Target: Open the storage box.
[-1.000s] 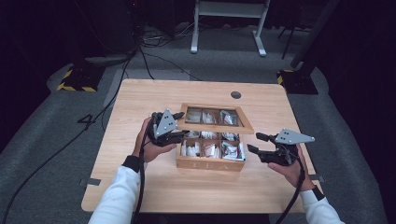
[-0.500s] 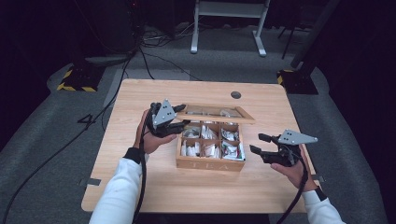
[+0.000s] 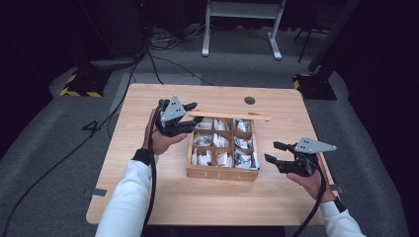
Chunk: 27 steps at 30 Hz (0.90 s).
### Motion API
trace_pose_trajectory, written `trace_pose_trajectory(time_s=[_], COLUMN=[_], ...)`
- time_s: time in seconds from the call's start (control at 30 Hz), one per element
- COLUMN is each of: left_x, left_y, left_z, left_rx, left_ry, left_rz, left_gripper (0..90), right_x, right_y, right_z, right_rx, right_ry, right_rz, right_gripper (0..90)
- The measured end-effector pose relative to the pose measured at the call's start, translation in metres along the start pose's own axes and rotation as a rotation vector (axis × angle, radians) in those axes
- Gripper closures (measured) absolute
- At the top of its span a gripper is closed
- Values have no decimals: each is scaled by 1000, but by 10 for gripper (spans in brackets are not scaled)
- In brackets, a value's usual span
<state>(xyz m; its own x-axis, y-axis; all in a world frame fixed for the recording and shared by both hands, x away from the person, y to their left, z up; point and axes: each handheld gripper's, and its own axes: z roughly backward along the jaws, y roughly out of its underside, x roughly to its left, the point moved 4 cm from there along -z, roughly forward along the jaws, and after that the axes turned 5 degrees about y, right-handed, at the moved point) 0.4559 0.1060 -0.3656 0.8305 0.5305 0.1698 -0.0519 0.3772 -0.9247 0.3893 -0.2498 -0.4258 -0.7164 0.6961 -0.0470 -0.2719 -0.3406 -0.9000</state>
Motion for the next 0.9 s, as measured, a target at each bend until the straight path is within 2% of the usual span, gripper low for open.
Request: trace_pose_trajectory(time_s=[0.37,0.7,0.9], left_x=[13,26,35], left_y=[-9,-17,-22], left_z=[-5,-11,-16], left_rx=[-23,-41,-51], left_ry=[-11,-23,-32], left_rz=[28,46,70], left_gripper=[523,521,520], right_x=[1,-1,-3], right_y=[2,4,5], right_z=[-2,-4,-3], right_rx=[16,26,21], right_ry=[0,4,19], right_rz=[14,10,2], right_gripper=[393,400,406])
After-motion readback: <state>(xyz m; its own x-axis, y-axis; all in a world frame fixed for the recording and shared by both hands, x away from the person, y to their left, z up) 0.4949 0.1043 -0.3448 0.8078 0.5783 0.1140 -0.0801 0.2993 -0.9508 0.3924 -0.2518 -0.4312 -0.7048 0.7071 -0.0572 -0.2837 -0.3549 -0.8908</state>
